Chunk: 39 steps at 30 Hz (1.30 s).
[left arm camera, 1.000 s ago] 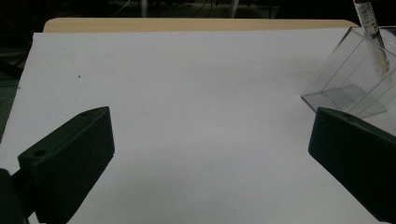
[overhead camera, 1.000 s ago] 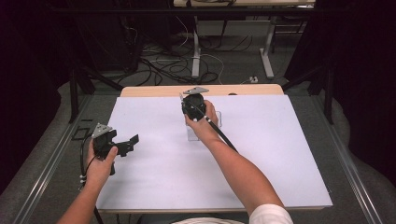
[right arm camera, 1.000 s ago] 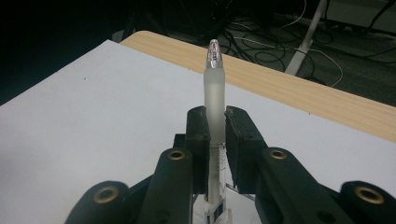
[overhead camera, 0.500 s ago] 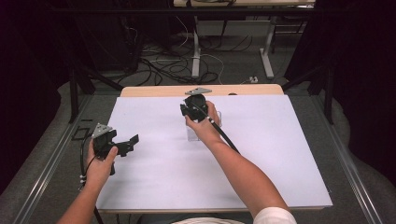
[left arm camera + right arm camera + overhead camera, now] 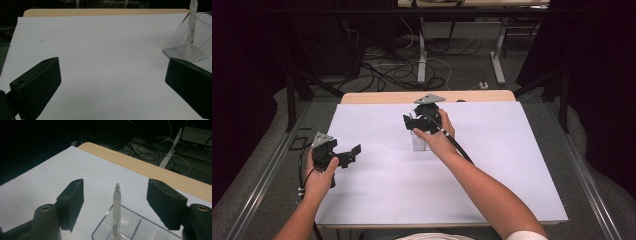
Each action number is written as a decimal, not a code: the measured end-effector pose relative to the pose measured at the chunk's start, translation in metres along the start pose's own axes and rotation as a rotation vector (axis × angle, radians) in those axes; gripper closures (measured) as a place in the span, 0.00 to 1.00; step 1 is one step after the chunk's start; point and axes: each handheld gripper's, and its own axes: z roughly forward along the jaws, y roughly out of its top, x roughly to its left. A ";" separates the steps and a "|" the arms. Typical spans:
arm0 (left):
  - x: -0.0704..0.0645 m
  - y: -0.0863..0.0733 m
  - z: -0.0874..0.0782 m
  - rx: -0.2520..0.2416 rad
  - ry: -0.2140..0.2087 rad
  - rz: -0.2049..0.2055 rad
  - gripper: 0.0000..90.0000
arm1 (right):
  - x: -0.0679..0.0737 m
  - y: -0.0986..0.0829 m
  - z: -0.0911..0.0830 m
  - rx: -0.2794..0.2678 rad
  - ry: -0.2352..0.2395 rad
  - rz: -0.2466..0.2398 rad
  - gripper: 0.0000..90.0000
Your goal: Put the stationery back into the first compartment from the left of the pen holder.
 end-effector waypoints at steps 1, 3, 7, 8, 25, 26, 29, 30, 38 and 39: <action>0.000 0.000 0.000 0.000 0.001 0.000 0.00 | -0.001 0.000 -0.003 0.004 0.006 -0.007 0.29; 0.000 0.000 0.000 0.000 0.001 0.000 0.00 | -0.005 -0.001 -0.009 -0.002 0.002 -0.030 0.26; -0.001 0.000 0.000 0.002 0.001 0.001 0.00 | -0.015 -0.004 -0.021 0.018 -0.015 -0.034 0.17; -0.001 0.000 0.000 0.002 0.002 0.001 0.00 | -0.017 -0.005 -0.025 0.022 -0.024 -0.037 0.17; 0.001 -0.001 0.000 0.005 0.009 0.000 0.00 | -0.067 -0.042 -0.081 0.013 -0.074 0.012 0.17; 0.001 -0.001 0.000 0.004 0.010 -0.002 0.00 | -0.070 -0.045 -0.085 0.014 -0.072 0.022 0.17; 0.001 -0.002 0.000 0.004 0.011 -0.002 0.00 | -0.078 -0.055 -0.094 0.013 -0.083 0.060 0.17; 0.001 -0.002 0.000 0.004 0.011 -0.002 0.00 | -0.081 -0.058 -0.097 0.015 -0.089 0.072 0.17; 0.000 -0.002 0.000 0.007 0.009 0.003 0.00 | -0.105 -0.093 -0.117 0.019 -0.141 0.143 0.15; 0.000 -0.002 0.000 0.008 0.010 0.003 0.00 | -0.107 -0.098 -0.118 0.019 -0.152 0.148 0.15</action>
